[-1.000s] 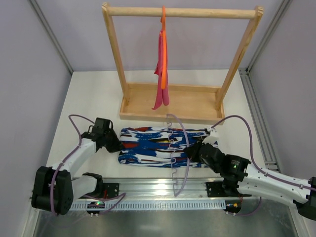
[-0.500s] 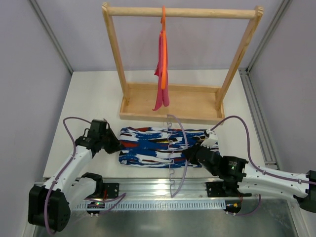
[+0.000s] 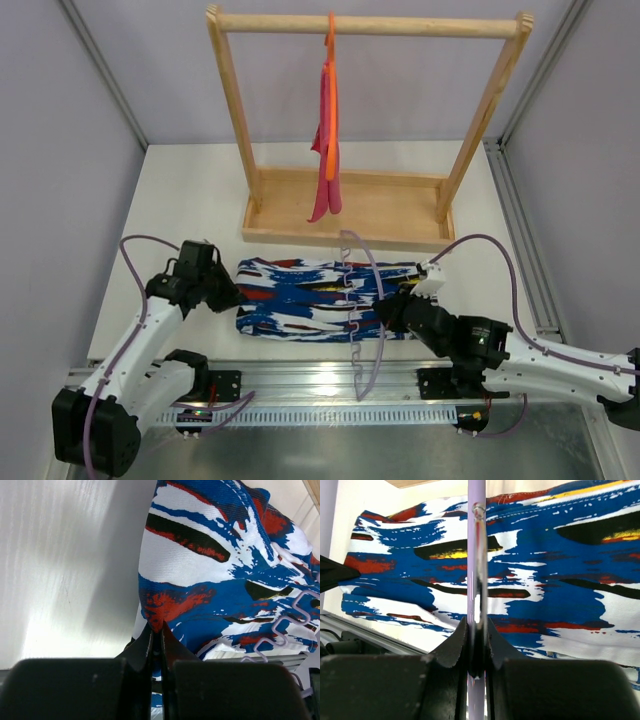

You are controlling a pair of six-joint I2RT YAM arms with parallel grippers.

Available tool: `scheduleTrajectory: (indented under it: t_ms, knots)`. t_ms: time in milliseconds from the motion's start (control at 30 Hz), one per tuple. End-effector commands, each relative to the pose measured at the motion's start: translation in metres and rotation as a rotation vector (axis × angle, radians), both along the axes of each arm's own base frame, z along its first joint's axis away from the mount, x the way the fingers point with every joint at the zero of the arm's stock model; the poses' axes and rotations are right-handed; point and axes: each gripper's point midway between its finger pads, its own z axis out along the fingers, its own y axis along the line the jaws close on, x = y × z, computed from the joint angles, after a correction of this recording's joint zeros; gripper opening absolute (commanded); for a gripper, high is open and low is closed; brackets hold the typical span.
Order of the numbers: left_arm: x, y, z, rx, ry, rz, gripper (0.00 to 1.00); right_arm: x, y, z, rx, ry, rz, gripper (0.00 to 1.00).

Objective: Place the trousers on the hanger
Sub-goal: Place trousers on hanger

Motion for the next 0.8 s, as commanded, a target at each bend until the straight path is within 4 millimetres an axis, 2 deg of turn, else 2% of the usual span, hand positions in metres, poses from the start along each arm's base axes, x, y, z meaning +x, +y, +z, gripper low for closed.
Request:
scheduleTrajectory:
  t_ms: [0,167,233,333,567,667,767]
  knots:
    - [0.008,0.008,0.019,0.034,-0.046,0.034,0.01,0.007,0.006,0.035,0.063,-0.070,-0.006,0.04]
    - [0.006,0.009,0.024,0.039,-0.058,0.031,0.00,0.006,0.024,0.040,0.120,-0.078,0.037,0.04]
    - [0.004,0.007,0.024,0.028,-0.055,0.026,0.00,0.006,0.030,0.036,0.115,-0.068,0.045,0.04]
    - [0.003,0.007,0.028,0.022,-0.058,0.023,0.00,0.003,0.039,0.024,0.115,-0.043,0.060,0.04]
    - [-0.001,0.009,0.038,0.026,-0.088,0.018,0.01,-0.012,0.045,-0.007,0.115,0.008,0.052,0.04]
    - [0.001,-0.004,0.046,-0.036,-0.125,-0.034,0.00,-0.017,0.046,-0.013,0.093,0.021,0.043,0.04]
    - [0.005,-0.022,0.066,-0.126,-0.201,-0.115,0.00,-0.019,0.045,-0.014,0.070,0.022,0.013,0.04]
